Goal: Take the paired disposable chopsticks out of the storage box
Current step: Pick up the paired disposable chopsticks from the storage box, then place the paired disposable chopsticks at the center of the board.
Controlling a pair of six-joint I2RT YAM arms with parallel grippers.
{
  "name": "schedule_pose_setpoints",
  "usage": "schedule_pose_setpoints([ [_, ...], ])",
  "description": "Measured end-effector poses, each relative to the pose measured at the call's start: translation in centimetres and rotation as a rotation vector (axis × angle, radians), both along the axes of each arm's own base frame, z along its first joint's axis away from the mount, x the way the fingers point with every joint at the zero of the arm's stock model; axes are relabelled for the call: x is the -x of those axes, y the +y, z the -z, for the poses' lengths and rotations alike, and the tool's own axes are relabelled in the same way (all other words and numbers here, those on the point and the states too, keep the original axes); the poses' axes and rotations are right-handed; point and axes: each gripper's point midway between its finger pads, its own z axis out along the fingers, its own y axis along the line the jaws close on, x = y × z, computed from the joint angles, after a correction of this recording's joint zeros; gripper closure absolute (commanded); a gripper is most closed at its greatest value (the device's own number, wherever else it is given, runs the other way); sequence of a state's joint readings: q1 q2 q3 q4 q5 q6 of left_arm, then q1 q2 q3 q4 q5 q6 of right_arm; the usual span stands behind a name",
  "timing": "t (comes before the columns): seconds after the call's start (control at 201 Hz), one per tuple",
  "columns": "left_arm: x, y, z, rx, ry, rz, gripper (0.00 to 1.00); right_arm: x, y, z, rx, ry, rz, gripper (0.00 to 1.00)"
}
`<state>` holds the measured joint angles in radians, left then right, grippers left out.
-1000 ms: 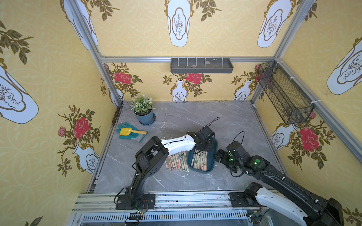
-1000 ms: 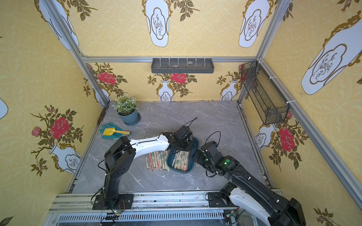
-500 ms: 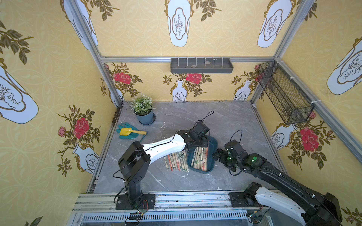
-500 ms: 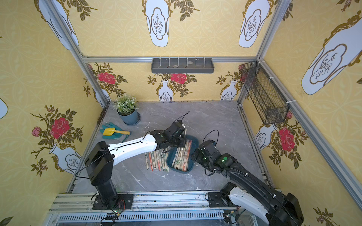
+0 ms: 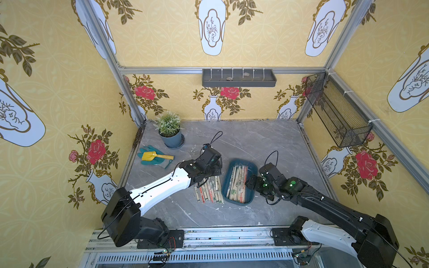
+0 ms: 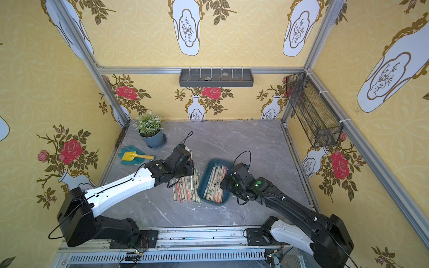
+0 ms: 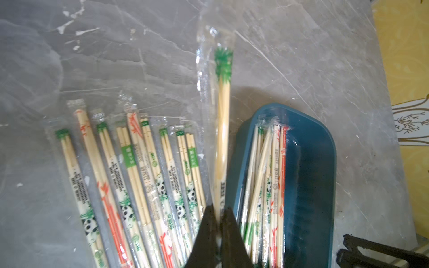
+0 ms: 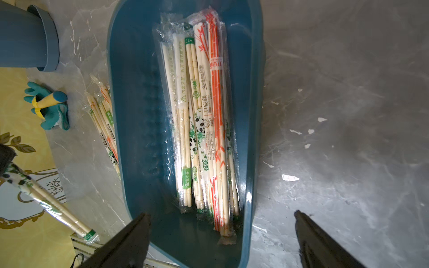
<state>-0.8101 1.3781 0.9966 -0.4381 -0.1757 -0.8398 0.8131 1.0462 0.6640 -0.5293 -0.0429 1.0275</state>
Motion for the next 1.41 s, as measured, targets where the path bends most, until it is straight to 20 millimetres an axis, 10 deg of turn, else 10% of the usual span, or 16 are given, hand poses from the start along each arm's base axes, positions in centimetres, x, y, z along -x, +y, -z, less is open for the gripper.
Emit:
schedule_pose_setpoints([
  [0.742,1.9,11.7,7.0,-0.049,0.149,-0.279,0.97,-1.5,5.3,-1.4,0.056,-0.074,-0.151,0.03],
  [1.414,0.8,13.0,11.4,-0.053,0.235,-0.304,0.9,-1.4,5.2,-1.3,0.05,-0.088,-0.151,0.02],
])
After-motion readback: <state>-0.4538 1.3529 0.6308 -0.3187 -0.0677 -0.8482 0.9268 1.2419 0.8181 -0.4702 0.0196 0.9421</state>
